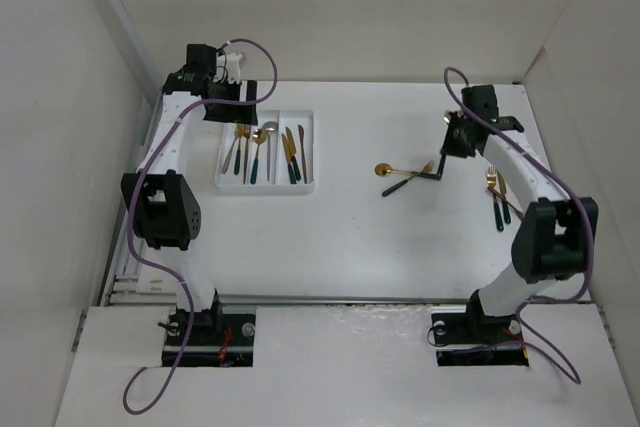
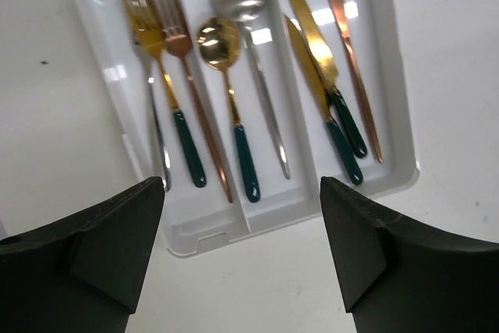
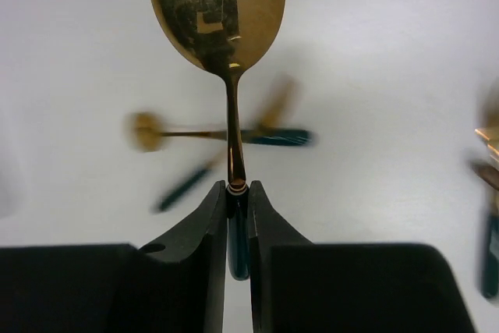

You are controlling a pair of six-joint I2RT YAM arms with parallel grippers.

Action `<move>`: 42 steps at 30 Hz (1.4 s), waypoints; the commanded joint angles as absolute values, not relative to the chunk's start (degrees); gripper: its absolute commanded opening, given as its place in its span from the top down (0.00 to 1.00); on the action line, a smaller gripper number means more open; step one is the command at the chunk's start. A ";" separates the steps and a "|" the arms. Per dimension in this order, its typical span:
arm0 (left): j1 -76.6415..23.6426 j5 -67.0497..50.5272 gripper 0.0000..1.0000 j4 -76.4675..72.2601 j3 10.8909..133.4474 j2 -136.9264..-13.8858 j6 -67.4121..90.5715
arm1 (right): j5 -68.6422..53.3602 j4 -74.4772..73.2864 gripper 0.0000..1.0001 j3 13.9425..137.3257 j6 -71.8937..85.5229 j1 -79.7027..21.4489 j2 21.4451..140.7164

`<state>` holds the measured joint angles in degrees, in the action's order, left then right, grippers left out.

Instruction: Sort the eating utensils into containers

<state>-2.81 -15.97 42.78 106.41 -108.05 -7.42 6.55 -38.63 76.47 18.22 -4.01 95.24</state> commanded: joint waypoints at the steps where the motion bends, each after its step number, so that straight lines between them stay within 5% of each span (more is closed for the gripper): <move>1: -5.44 -26.44 0.21 46.74 110.11 -103.62 -12.47 | -21.72 -24.47 1.00 79.21 13.62 -7.47 85.88; 3: -6.59 -32.22 0.21 47.90 110.82 -102.14 -15.63 | -37.79 -8.32 1.00 76.04 17.55 -8.52 82.28; 8: -10.19 -42.97 0.21 50.10 110.22 -98.45 -22.93 | -46.04 16.68 1.00 73.55 27.06 -14.84 82.96; 13: -14.32 -47.28 0.19 46.59 105.91 -94.31 -22.51 | -47.64 17.40 1.00 81.99 32.50 -20.38 91.65; 19: -19.15 -48.52 0.18 42.81 102.84 -93.08 -19.86 | -35.25 17.40 1.00 85.34 37.61 -27.94 95.88; 27: -21.62 -36.41 0.18 37.62 99.14 -92.55 -15.48 | -31.46 18.63 1.00 85.87 43.50 -30.32 97.73; 39: -21.62 -34.63 0.44 35.51 98.61 -92.03 -13.80 | -32.26 18.63 1.00 85.87 44.65 -33.22 99.40; 42: -21.62 -34.63 0.65 34.98 98.61 -92.02 -13.80 | -32.26 18.63 1.00 85.87 44.65 -33.22 99.93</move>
<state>-21.74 -35.03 37.93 98.87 -93.76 -14.24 -31.35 14.96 83.20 43.90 -32.62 99.50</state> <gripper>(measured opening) 0.376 0.154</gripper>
